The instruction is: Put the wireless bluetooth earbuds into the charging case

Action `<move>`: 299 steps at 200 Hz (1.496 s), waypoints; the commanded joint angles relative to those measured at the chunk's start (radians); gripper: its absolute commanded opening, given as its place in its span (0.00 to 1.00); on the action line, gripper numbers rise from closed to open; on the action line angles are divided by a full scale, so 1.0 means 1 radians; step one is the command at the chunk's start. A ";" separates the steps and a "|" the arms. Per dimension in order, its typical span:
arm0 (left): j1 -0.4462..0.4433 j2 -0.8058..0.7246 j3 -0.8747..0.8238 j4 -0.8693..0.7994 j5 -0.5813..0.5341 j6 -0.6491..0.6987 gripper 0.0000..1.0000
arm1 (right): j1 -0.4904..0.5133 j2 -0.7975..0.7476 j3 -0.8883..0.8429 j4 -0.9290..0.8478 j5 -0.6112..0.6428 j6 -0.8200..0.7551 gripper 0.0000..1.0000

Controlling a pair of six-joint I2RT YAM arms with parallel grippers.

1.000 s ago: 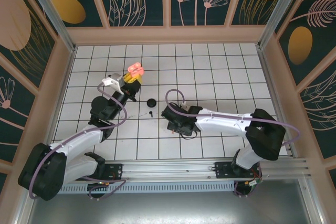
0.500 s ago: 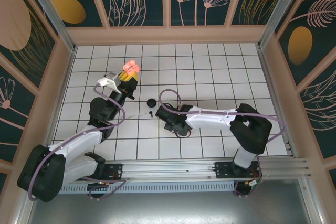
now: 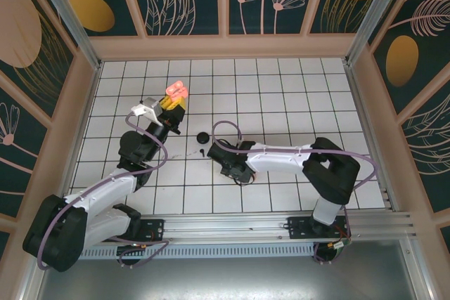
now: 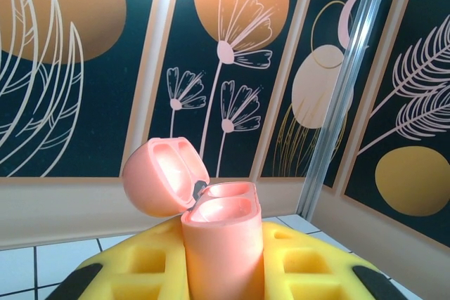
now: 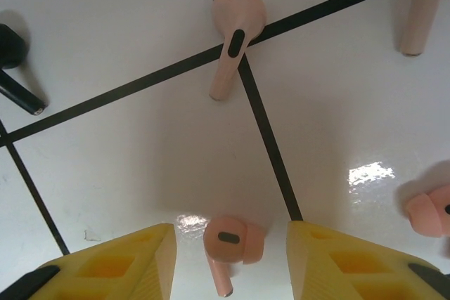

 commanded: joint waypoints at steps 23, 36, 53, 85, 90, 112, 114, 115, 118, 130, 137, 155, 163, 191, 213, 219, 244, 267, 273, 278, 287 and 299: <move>-0.005 -0.016 -0.009 0.060 0.024 -0.004 0.00 | 0.002 0.040 0.026 0.010 -0.006 -0.003 0.43; -0.004 -0.016 -0.010 0.060 0.024 -0.003 0.00 | 0.002 0.046 0.028 0.012 -0.007 -0.006 0.41; -0.005 -0.016 -0.011 0.060 0.026 -0.004 0.00 | 0.002 0.050 0.028 0.013 -0.008 -0.007 0.40; -0.004 -0.014 -0.013 0.063 0.026 -0.006 0.00 | 0.002 0.055 0.026 0.021 -0.011 -0.009 0.36; -0.005 -0.015 -0.013 0.063 0.027 -0.006 0.00 | 0.002 0.056 0.026 0.022 -0.010 -0.009 0.35; -0.004 -0.014 -0.013 0.064 0.029 -0.009 0.00 | 0.004 0.055 0.026 0.025 -0.011 -0.011 0.32; -0.004 -0.014 -0.014 0.064 0.028 -0.010 0.00 | 0.004 0.054 0.025 0.026 -0.011 -0.011 0.32; -0.004 -0.014 -0.014 0.063 0.028 -0.010 0.00 | 0.004 0.055 0.024 0.026 -0.011 -0.011 0.32; -0.004 -0.014 -0.015 0.065 0.029 -0.011 0.00 | 0.004 0.055 0.026 0.026 -0.011 -0.011 0.31; -0.004 -0.014 -0.015 0.065 0.030 -0.014 0.00 | 0.003 0.054 0.026 0.026 -0.008 -0.013 0.29; -0.004 -0.016 -0.016 0.066 0.031 -0.016 0.00 | 0.004 0.051 0.027 0.027 -0.005 -0.012 0.28; -0.004 -0.019 -0.019 0.065 0.042 -0.015 0.00 | 0.007 0.038 0.025 0.029 0.009 -0.015 0.26; -0.004 -0.020 -0.019 0.066 0.047 -0.016 0.00 | 0.008 0.027 0.023 0.030 0.020 -0.016 0.25; -0.004 -0.030 -0.026 0.071 0.076 -0.002 0.00 | 0.017 -0.037 0.020 0.035 0.087 -0.032 0.23; -0.004 -0.037 -0.037 0.094 0.111 0.014 0.00 | 0.019 -0.107 0.018 0.060 0.150 -0.080 0.23; -0.004 -0.039 -0.038 0.096 0.120 0.017 0.00 | 0.019 -0.133 0.020 0.068 0.169 -0.099 0.23; -0.004 -0.045 -0.039 0.101 0.172 0.040 0.00 | 0.015 -0.228 0.050 0.106 0.250 -0.221 0.23; -0.004 -0.046 -0.034 0.108 0.222 0.064 0.00 | 0.001 -0.325 0.094 0.163 0.315 -0.381 0.23; -0.004 -0.045 -0.031 0.108 0.239 0.070 0.00 | -0.003 -0.350 0.106 0.179 0.329 -0.424 0.23; -0.004 -0.045 -0.028 0.108 0.254 0.075 0.00 | -0.010 -0.371 0.115 0.198 0.333 -0.461 0.23; -0.004 -0.044 -0.020 0.104 0.283 0.084 0.00 | -0.020 -0.409 0.128 0.242 0.338 -0.538 0.23; -0.004 -0.038 -0.009 0.098 0.317 0.092 0.00 | -0.030 -0.454 0.143 0.309 0.334 -0.632 0.23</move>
